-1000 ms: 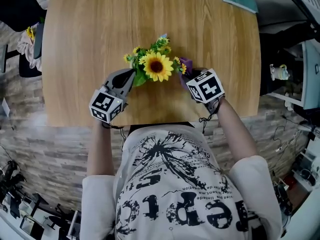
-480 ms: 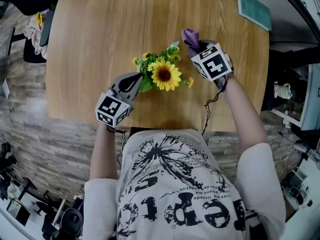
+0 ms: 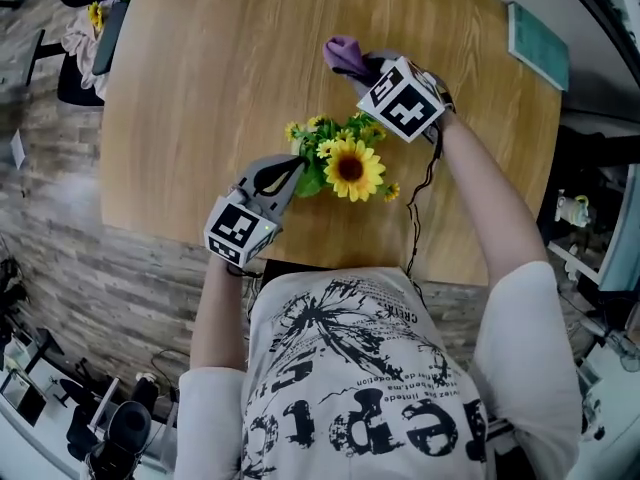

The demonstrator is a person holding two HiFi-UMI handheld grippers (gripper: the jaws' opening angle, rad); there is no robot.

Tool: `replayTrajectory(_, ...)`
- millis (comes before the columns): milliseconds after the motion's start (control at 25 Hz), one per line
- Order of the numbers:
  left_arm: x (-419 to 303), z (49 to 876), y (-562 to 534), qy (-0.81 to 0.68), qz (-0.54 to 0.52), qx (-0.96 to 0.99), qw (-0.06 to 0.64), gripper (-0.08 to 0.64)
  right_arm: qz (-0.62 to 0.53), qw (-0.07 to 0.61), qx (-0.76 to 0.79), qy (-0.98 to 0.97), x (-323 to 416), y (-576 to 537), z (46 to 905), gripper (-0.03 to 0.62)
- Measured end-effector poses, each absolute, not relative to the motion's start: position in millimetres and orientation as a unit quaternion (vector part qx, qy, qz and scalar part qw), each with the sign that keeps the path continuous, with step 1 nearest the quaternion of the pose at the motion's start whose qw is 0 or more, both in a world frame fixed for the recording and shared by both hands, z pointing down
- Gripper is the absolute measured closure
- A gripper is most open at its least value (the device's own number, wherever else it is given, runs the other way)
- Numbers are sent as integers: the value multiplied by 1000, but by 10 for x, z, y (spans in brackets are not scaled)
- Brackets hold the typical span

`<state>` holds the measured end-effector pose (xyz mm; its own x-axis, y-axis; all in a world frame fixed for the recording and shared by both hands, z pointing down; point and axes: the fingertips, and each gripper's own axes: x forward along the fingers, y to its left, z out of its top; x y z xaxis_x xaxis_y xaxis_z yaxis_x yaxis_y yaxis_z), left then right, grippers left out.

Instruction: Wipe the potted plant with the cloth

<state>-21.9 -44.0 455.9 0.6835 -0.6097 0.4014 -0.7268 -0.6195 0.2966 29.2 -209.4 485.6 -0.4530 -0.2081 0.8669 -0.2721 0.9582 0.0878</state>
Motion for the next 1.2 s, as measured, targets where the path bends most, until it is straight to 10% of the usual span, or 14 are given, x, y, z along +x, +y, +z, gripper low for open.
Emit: replayTrajectory(1200, -256, 4582, -521, -426, 111, 869, 226, 558, -38, 582, -205, -786, 271, -1130, 5163, 520)
